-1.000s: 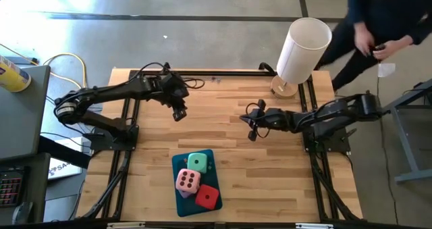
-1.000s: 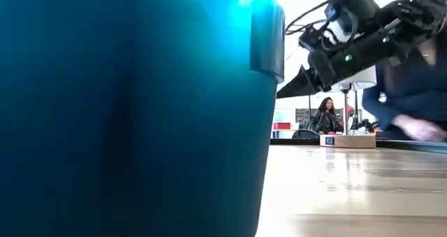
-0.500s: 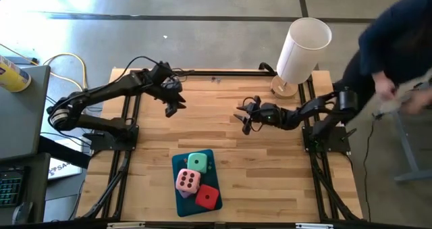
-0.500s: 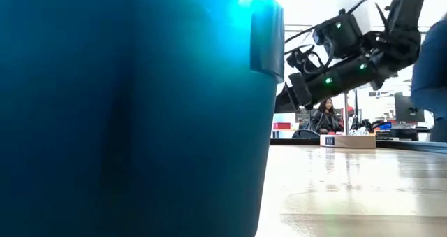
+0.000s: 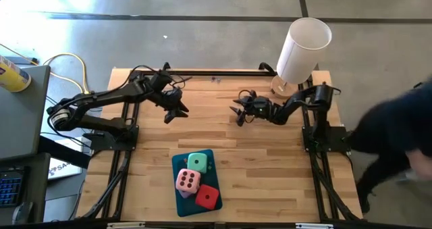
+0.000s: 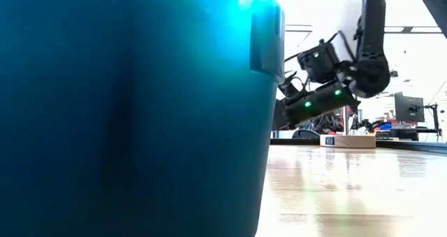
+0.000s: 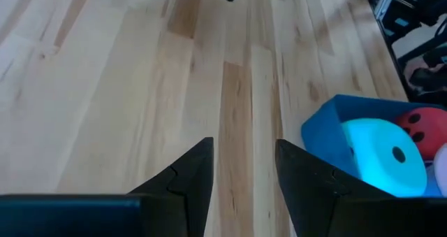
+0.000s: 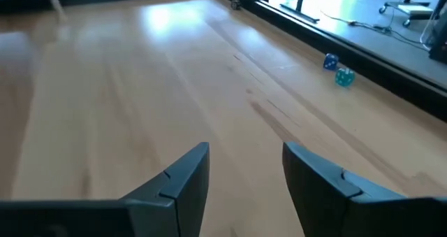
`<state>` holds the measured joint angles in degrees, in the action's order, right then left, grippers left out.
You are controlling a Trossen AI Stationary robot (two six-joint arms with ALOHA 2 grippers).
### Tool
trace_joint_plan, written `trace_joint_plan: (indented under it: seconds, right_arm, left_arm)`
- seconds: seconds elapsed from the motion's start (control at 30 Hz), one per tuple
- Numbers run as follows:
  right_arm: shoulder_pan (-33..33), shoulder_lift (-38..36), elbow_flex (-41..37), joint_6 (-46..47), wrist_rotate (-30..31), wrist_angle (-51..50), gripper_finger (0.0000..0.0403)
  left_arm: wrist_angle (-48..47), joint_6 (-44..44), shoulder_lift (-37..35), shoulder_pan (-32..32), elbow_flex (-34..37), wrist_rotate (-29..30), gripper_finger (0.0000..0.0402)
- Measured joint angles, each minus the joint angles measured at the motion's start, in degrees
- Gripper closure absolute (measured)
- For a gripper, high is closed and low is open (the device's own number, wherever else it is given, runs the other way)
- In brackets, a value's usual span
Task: Pick & Place Dice
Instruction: Put the small light blue die into the blue bin
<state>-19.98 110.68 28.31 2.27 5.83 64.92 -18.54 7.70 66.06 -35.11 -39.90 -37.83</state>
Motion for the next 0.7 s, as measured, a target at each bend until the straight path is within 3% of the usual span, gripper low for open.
trace_joint_plan:
  seconds: [0.2, 0.47, 0.7]
  right_arm:
    - [-1.7, 1.5, 3.7, -0.1, 0.1, -2.8, 0.0225]
    - [-4.9, 1.5, 12.1, 2.3, -3.6, -22.9, 0.0231]
    - [-4.6, 1.5, 17.6, 5.1, -5.0, -31.1, 0.0241]
  left_arm:
    - [1.4, 0.0, 0.0, 0.2, 1.1, 0.1, 0.0254]
    - [2.4, 0.7, 0.0, 1.4, 1.1, 0.1, 0.0254]
    - [2.4, 1.7, 0.0, 2.3, 1.1, 0.2, 0.0254]
